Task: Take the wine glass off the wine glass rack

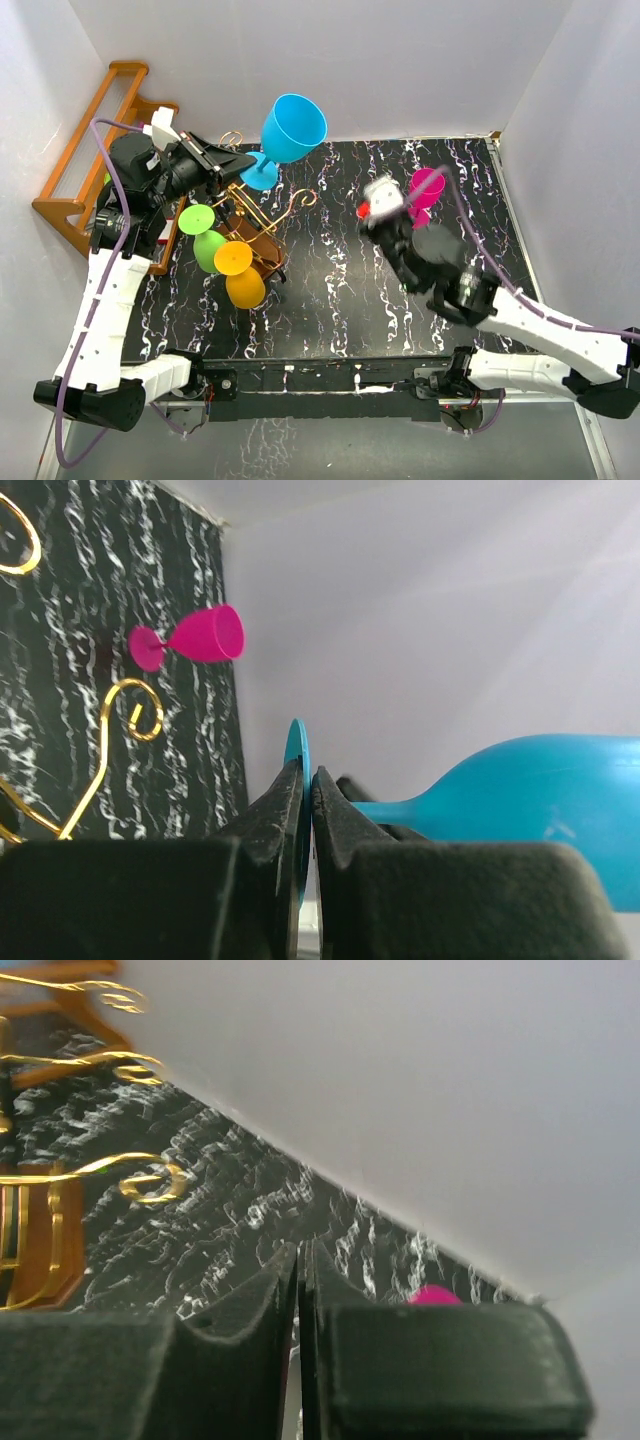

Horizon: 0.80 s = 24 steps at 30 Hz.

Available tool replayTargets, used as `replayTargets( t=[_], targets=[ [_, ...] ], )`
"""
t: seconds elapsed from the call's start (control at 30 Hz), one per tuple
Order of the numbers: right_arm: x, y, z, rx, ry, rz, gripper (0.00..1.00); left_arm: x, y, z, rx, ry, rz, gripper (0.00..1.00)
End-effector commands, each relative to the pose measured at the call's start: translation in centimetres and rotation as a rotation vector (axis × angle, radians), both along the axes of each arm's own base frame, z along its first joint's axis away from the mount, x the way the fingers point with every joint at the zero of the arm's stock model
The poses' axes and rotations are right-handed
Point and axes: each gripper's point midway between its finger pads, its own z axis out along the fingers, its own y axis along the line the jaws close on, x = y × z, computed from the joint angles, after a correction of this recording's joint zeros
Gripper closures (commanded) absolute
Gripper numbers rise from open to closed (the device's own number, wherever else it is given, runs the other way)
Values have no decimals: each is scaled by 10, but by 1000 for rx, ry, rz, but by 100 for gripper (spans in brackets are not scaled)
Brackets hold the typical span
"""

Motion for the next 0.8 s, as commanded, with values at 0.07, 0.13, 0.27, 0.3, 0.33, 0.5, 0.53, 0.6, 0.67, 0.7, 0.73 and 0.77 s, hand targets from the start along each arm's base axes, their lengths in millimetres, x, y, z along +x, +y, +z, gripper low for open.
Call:
replayTargets(
  t=[0.07,0.13,0.27,0.3,0.33,0.5,0.53,0.6,0.67,0.7,0.73,0.77],
  targets=[
    [85,-77,-58,246,632,-279,92,2,19,3,174,-139,85,100],
    [101,-76,-57,293,788,-188,92,1,22,-3,217,-144,88,100],
    [96,-30,23,436,809,182,59,-2,30,-15,309,-153,99,100],
    [89,-17,46,477,802,278,50,-2,32,-18,329,-148,101,100],
    [81,-6,66,506,792,371,44,-3,34,-19,343,-150,102,100],
    [48,27,108,545,845,708,38,-4,36,-19,378,-159,98,100],
    [47,28,109,547,842,712,38,-4,37,-18,383,-160,100,100],
    [45,27,110,545,835,718,38,-4,37,-17,389,-164,103,100],
    [41,30,108,537,846,734,39,-3,37,-17,390,-165,102,100],
    [41,31,106,532,854,736,40,-4,37,-16,389,-166,101,100],
    [40,34,104,527,861,736,40,-3,36,-16,388,-166,99,100],
    [38,37,103,520,867,740,40,-3,36,-15,387,-168,99,100]
  ],
)
